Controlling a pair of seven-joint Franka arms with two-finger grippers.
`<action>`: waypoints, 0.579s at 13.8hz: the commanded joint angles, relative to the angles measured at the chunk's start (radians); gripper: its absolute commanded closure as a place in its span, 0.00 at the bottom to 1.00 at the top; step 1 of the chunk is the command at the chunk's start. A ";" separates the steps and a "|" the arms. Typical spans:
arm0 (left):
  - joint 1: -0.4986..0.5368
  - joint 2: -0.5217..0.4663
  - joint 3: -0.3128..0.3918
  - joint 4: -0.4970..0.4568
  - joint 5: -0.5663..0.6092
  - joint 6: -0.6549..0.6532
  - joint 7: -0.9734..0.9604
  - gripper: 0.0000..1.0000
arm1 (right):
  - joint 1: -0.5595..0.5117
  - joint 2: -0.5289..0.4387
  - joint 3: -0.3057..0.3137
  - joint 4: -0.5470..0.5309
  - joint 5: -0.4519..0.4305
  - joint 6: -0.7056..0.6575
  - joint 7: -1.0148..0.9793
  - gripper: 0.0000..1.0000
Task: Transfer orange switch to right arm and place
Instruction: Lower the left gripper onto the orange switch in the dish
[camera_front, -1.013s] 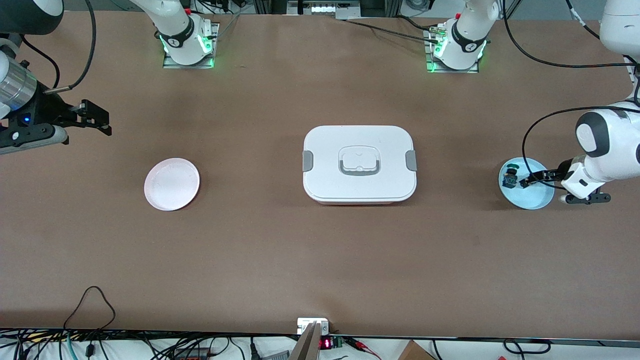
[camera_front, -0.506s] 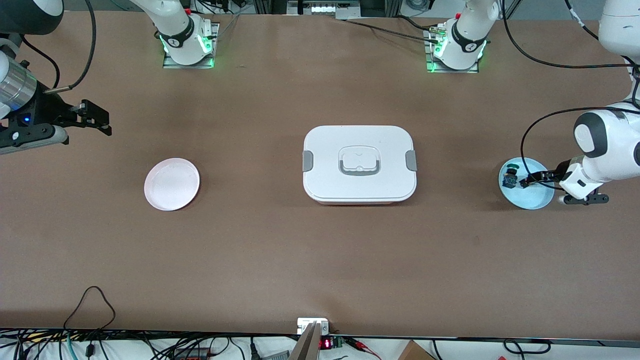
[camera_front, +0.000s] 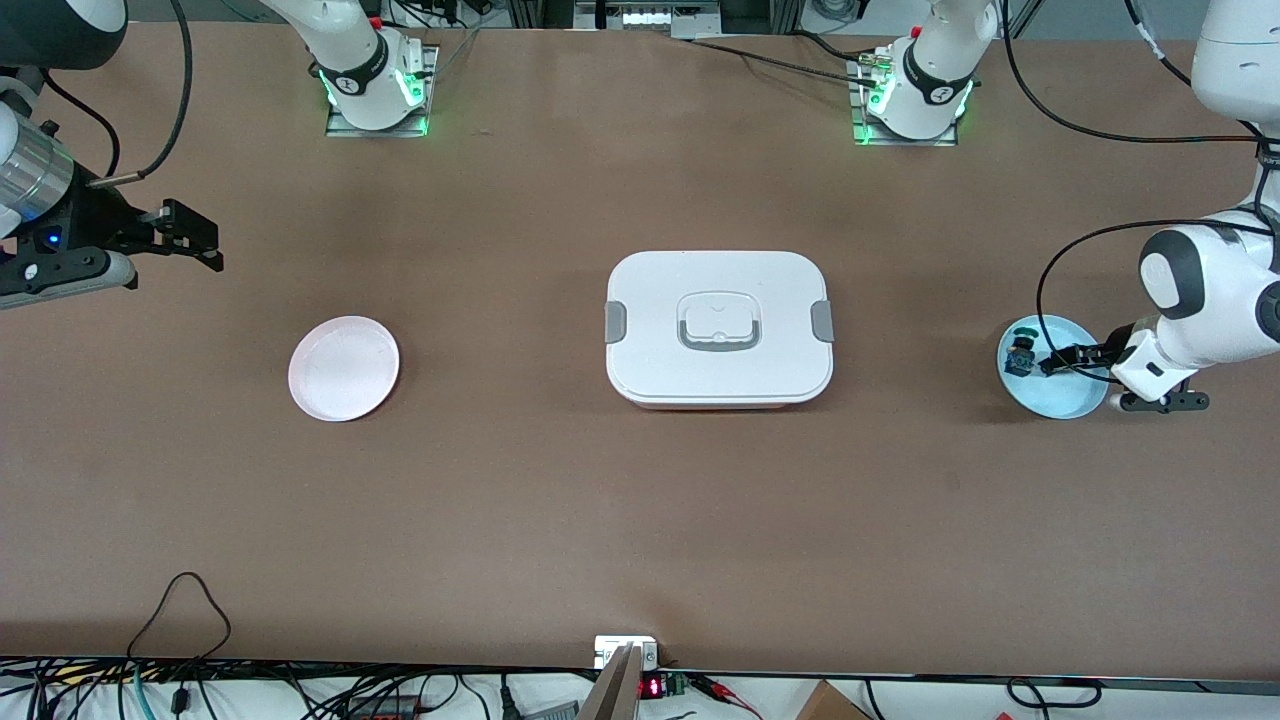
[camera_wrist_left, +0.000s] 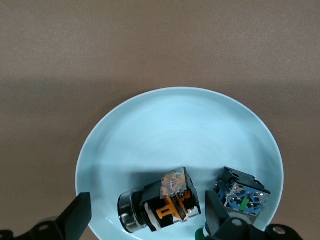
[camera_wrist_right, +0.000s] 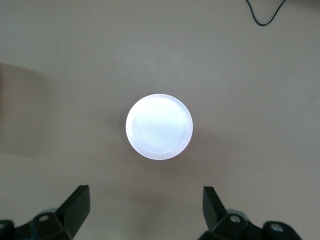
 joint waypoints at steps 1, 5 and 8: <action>0.009 0.001 -0.007 -0.006 -0.018 0.016 0.031 0.00 | -0.003 0.005 0.002 0.016 0.011 -0.010 -0.006 0.00; 0.009 0.007 -0.007 -0.008 -0.016 0.029 0.037 0.00 | -0.001 0.007 0.003 0.019 0.010 -0.008 -0.008 0.00; 0.009 0.009 -0.009 -0.012 -0.018 0.035 0.037 0.00 | -0.001 0.007 0.003 0.033 0.010 -0.007 -0.008 0.00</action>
